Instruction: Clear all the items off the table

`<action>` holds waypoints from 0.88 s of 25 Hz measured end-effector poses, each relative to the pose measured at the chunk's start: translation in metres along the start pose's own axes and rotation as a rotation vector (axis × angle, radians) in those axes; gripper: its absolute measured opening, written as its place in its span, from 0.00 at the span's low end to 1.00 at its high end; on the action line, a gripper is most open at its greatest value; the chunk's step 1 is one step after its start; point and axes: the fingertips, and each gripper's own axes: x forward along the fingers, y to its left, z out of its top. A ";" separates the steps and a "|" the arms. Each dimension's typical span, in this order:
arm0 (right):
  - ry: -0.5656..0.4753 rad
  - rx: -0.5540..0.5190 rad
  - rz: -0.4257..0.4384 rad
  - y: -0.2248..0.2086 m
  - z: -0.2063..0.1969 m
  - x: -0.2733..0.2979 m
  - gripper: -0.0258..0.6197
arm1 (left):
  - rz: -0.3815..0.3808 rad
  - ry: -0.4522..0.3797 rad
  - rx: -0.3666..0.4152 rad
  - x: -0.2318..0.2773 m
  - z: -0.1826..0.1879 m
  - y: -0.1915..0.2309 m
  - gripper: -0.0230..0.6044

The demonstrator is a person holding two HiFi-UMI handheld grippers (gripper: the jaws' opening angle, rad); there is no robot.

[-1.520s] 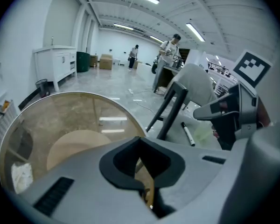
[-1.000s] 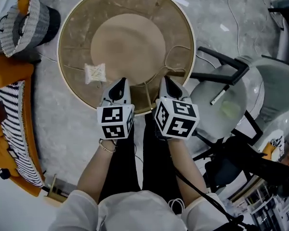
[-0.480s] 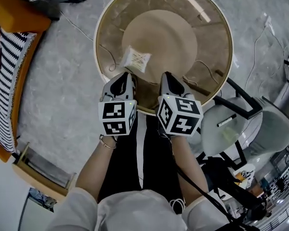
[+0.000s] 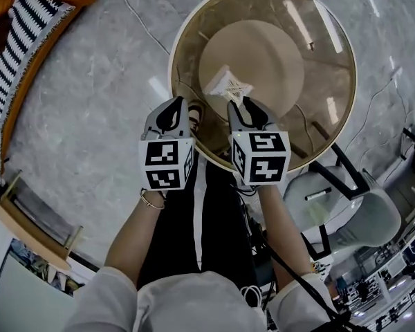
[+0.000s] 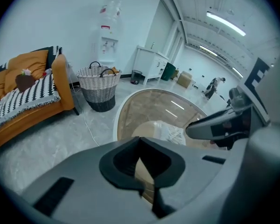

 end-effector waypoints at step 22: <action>0.258 -0.600 0.088 0.000 -0.017 0.064 0.49 | 0.010 0.050 0.016 0.024 0.002 0.019 0.05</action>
